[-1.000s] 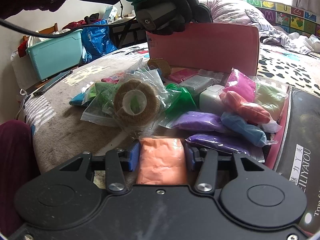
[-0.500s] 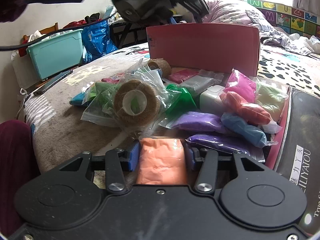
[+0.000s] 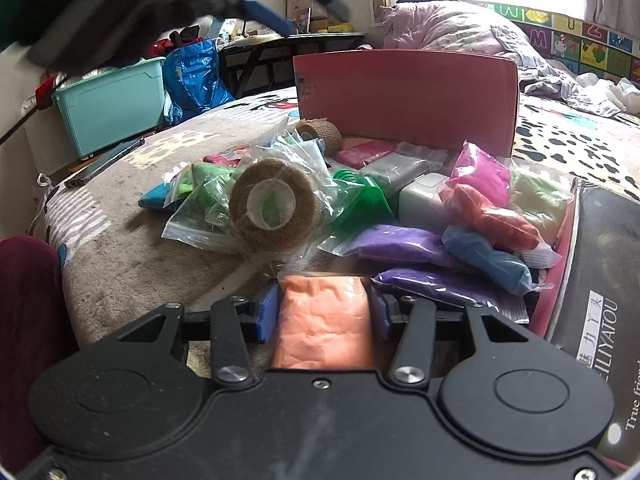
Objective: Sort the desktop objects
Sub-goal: 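Withdraw the open left tool from the box back over the pile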
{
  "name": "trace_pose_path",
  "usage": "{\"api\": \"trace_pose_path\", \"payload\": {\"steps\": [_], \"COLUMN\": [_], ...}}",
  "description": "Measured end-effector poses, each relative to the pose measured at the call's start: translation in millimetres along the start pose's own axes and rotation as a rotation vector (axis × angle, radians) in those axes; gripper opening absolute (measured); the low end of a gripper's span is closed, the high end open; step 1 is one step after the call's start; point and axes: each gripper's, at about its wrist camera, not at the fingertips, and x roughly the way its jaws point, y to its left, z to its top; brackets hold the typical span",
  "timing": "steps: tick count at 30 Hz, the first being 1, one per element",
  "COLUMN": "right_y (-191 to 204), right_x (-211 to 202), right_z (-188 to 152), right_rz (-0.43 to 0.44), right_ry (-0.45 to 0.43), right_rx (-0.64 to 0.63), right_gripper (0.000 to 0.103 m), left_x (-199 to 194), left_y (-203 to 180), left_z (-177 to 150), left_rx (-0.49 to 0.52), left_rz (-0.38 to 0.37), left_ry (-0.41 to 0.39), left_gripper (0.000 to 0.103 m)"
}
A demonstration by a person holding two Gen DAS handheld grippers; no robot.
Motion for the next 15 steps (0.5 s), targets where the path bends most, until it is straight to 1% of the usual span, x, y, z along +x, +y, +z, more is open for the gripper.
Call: {"api": "trace_pose_path", "payload": {"steps": [3, 6, 9, 13, 14, 15], "right_y": [1.0, 2.4, 3.8, 4.7, 5.3, 5.9], "right_x": [-1.2, -2.7, -4.8, -9.2, -10.6, -12.0], "right_z": [-1.0, -2.2, -3.3, -4.2, -4.7, -5.6], "right_rz": [-0.005, -0.013, -0.023, -0.028, -0.028, -0.022], "right_ry": [-0.004, -0.011, -0.021, -0.026, -0.028, -0.033], "right_rx": [-0.004, -0.011, -0.012, -0.005, -0.005, -0.001], "right_gripper": [0.046, 0.046, 0.046, 0.046, 0.047, 0.051], "left_x": [-20.3, -39.8, -52.5, -54.5, -54.6, -54.3], "left_y": [-10.8, -18.6, -22.6, -26.2, -26.8, -26.6], "left_z": [-33.7, -70.7, -105.8, -135.5, -141.6, -144.9], "left_rx": [0.035, 0.009, -0.055, -0.022, -0.012, -0.003], "left_rz": [0.016, 0.042, 0.069, 0.111, 0.121, 0.129], "left_ry": [-0.012, -0.026, -0.020, 0.022, 0.030, 0.035], "left_gripper": [0.062, 0.062, 0.062, 0.062, 0.062, 0.062]}}
